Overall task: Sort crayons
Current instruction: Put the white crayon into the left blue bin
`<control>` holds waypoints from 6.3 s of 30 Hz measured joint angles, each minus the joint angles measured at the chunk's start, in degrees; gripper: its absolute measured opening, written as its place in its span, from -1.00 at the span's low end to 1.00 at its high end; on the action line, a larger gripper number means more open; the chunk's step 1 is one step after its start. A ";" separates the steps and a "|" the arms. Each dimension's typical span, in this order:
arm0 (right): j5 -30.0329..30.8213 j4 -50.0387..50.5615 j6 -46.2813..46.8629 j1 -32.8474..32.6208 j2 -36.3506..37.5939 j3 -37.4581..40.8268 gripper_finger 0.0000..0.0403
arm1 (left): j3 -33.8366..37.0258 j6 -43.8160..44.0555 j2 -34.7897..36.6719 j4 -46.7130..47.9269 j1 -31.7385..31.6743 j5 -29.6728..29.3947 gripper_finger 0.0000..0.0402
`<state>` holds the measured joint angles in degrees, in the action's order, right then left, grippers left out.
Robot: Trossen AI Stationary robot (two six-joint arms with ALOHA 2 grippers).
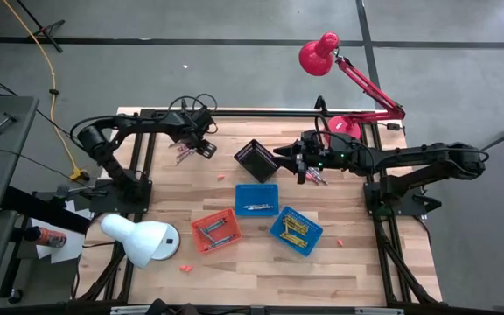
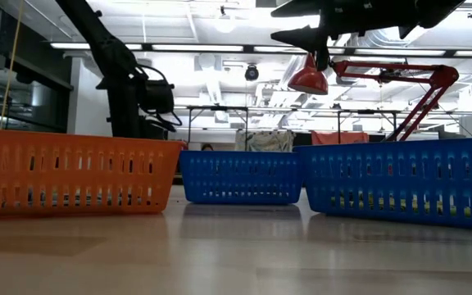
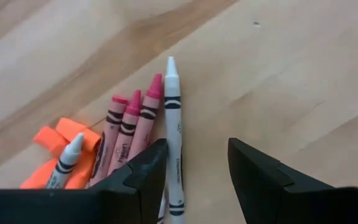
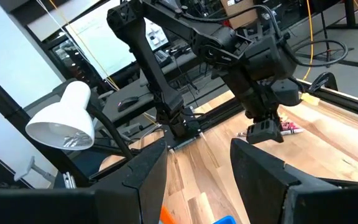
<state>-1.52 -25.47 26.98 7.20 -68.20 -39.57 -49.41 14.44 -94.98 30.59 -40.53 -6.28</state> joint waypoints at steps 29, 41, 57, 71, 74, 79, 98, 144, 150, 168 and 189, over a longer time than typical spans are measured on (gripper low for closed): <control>-0.04 0.04 -0.33 -0.02 0.00 0.00 -0.15 | 0.14 -4.11 9.07 -3.98 0.83 14.68 -0.99; -0.23 -0.18 -3.27 0.00 0.00 0.00 -0.15 | 4.54 2.55 35.51 -41.42 17.10 18.36 -1.00; -0.65 -3.93 -3.99 0.00 0.00 0.00 -0.15 | 5.91 1.37 33.63 -48.52 32.48 5.94 -1.00; -0.72 -8.88 -6.51 0.76 0.76 -0.04 -0.15 | -6.56 -1.56 18.91 -23.78 37.16 7.54 -1.00; -0.61 -8.34 -6.58 1.77 1.66 -0.09 -0.15 | -11.29 -5.32 11.48 -15.87 39.06 7.71 -1.00; -0.65 -7.85 -6.63 3.59 2.98 -0.07 -0.15 | -17.45 -12.07 1.33 -7.89 40.89 7.80 -1.00; -0.65 -7.40 -6.52 4.46 3.02 -0.07 -0.15 | -22.31 -14.56 -8.02 -6.18 41.46 7.80 -0.73; -0.16 -8.34 -5.23 4.39 4.88 -0.58 -0.15 | 9.10 -1.64 35.56 -50.62 34.12 1.04 -0.18; 6.02 35.81 -0.44 4.03 2.23 -11.49 -0.15 | 9.10 -1.62 35.56 -50.54 34.12 0.41 -0.18; -1.15 72.76 13.38 8.60 3.72 5.55 -0.15 | 9.10 -1.58 35.52 -49.77 34.12 -0.44 -0.18; 2.06 64.11 -6.55 12.44 -11.15 4.37 -0.15 | 9.10 -0.93 35.52 -50.06 34.14 -0.51 -0.18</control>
<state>0.54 38.64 20.43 19.64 -79.36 -35.20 -40.32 13.51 -59.46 -19.46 -6.39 -6.79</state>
